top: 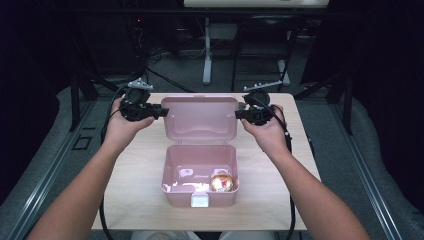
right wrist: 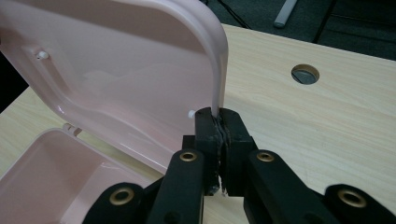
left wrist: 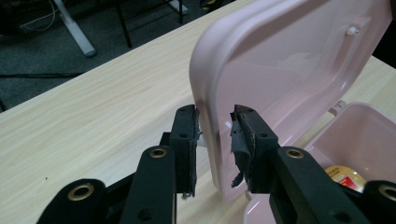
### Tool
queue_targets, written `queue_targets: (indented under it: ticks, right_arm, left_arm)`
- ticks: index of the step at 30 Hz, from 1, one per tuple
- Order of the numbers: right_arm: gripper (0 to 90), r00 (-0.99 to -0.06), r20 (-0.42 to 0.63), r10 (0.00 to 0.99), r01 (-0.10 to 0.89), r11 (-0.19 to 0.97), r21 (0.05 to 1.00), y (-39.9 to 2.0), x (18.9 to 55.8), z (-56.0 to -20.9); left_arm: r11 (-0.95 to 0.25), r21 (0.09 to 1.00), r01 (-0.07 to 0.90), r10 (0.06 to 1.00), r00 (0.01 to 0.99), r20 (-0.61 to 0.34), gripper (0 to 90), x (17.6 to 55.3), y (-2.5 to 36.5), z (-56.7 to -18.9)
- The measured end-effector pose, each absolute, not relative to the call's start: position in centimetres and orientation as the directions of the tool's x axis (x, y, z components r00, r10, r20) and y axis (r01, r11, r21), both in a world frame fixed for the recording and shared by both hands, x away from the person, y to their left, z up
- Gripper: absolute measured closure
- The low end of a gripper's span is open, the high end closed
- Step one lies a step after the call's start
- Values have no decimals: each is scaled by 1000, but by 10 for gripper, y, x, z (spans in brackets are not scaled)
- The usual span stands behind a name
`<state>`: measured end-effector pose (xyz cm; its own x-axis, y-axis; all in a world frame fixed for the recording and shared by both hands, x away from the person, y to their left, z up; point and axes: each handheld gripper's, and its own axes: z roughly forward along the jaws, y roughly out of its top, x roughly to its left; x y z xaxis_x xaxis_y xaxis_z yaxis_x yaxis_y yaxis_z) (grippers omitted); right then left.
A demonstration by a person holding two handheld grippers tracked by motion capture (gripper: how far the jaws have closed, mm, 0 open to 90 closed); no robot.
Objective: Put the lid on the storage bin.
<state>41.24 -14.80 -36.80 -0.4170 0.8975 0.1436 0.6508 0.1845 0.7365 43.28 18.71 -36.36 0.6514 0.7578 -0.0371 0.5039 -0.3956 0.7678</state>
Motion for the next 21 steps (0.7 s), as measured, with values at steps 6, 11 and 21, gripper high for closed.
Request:
queue_targets:
  ticks: [6, 11, 21]
  right_arm:
    - [872, -418, 147, 896, 648, 181, 740, -149, 411, -369]
    - [871, -421, 156, 894, 644, 174, 745, -150, 411, -370]
    - [849, -424, 182, 887, 648, 157, 745, -152, 414, -370]
  left_arm:
    - [-394, 766, 509, 768, 640, -31, 751, 437, 184, -362]
    - [-396, 762, 512, 772, 636, -26, 785, 436, 183, -362]
    - [-401, 768, 500, 773, 634, -9, 789, 433, 181, -361]
